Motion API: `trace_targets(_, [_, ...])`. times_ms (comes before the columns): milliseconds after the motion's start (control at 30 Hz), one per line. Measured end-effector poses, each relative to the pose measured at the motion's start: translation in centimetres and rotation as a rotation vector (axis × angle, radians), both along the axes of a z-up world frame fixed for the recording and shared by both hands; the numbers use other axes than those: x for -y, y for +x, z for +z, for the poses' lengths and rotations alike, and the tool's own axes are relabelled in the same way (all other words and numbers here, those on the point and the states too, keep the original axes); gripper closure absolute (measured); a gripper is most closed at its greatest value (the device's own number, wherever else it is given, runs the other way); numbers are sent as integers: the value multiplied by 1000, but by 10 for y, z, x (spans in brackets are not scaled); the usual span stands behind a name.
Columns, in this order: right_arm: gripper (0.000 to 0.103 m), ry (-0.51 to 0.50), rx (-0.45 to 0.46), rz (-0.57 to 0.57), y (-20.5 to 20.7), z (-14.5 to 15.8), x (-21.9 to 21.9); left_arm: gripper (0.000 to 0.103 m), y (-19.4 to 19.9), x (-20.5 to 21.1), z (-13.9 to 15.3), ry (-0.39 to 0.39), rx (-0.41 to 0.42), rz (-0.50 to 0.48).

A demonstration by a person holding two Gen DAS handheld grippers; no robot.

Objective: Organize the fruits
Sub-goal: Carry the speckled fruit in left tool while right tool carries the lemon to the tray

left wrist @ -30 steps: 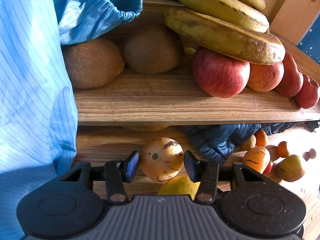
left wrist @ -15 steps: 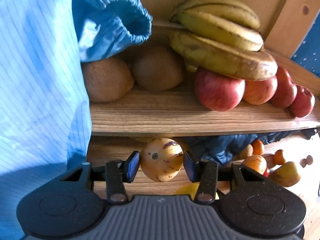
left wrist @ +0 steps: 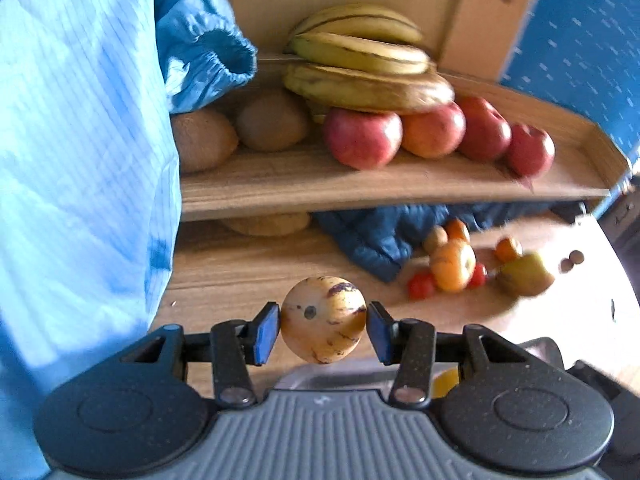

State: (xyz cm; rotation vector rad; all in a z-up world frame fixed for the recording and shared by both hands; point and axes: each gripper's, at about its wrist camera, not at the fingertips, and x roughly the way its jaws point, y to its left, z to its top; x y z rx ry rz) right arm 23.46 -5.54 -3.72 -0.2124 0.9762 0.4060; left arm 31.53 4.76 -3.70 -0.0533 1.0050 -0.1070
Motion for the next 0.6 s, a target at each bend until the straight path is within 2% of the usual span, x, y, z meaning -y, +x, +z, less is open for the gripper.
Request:
trace_targets(300, [39, -36, -68, -84, -62, 7, -4, 52, -62, 1, -8, 31, -10, -111])
trace_targets(600, [39, -47, -132, -149, -93, 6, -14, 52, -118, -1, -20, 52, -63, -232])
